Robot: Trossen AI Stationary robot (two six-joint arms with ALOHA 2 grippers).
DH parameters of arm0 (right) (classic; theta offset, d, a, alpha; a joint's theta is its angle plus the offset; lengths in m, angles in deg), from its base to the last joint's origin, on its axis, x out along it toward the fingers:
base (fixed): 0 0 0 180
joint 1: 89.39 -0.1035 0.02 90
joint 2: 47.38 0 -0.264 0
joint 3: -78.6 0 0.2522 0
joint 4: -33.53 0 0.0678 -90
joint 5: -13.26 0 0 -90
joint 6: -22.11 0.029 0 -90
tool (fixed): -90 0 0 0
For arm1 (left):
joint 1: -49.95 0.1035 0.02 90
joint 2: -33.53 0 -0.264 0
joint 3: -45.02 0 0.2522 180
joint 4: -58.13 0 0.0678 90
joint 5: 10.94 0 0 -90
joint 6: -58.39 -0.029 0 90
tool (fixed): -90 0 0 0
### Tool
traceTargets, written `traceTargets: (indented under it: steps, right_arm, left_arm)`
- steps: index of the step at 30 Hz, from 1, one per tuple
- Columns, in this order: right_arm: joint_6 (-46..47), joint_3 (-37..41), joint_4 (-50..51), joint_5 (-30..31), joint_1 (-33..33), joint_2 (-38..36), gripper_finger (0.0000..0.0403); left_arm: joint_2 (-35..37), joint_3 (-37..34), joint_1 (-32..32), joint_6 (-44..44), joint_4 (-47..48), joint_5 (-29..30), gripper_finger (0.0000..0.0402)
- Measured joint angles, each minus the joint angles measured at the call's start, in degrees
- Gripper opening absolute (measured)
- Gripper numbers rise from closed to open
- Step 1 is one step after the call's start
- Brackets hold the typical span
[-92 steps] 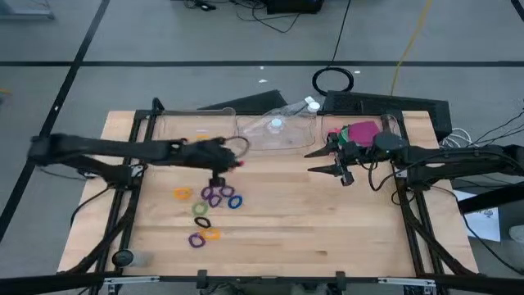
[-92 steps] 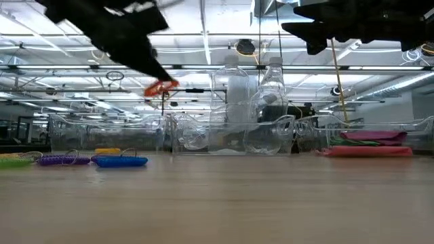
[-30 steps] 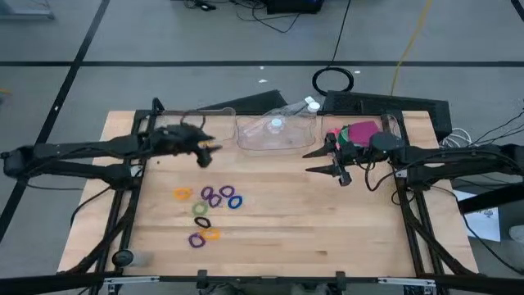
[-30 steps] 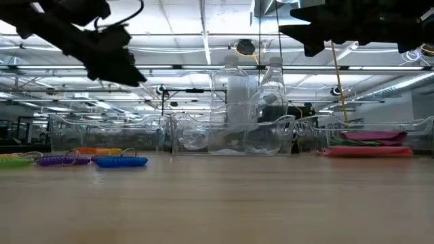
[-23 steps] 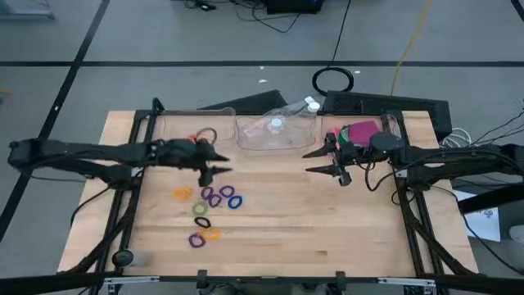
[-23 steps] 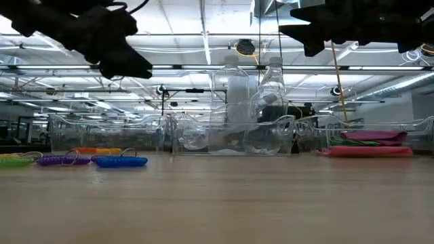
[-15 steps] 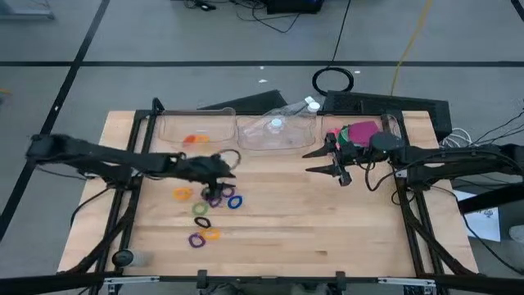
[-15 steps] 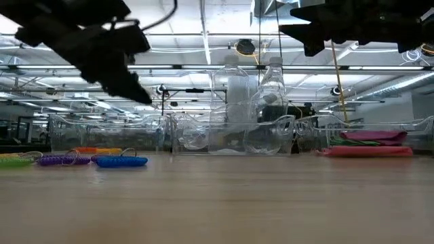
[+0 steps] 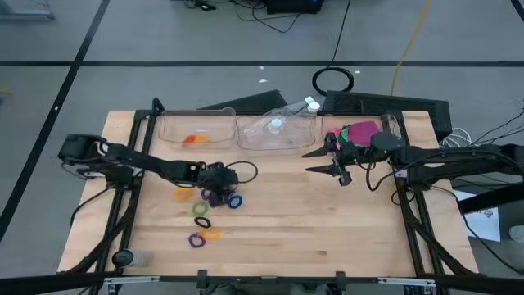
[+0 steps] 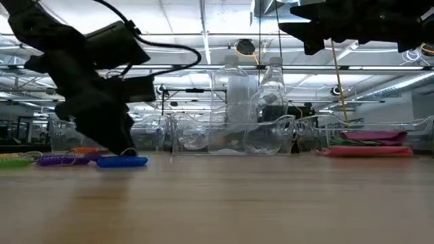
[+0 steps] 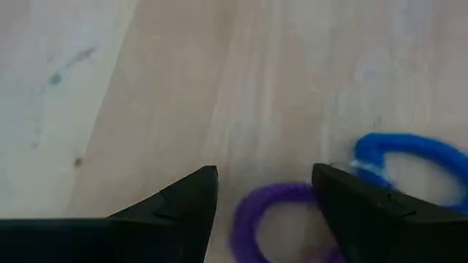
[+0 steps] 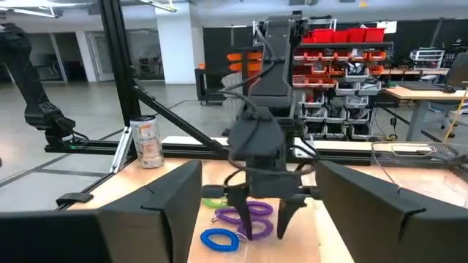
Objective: Pick & Place Sports Items
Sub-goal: Put the top right violet spring keychain into the left transparent bin
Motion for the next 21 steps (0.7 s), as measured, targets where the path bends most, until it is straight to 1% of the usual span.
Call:
traceTargets:
  steps: [10,13,21]
  right_arm:
    - [0.24,0.00,0.01,0.00,0.00,0.00,0.0196]
    - [0.24,0.00,0.01,0.00,0.00,0.00,0.0196]
    - [0.24,0.00,0.03,0.00,0.00,0.00,0.0196]
  left_arm:
    - [0.55,-0.04,1.32,-0.92,1.50,0.26,0.0186]
    - [3.30,-0.11,2.20,-0.92,1.76,0.65,0.0186]
    - [13.95,-0.09,3.28,-1.03,3.19,0.63,0.0186]
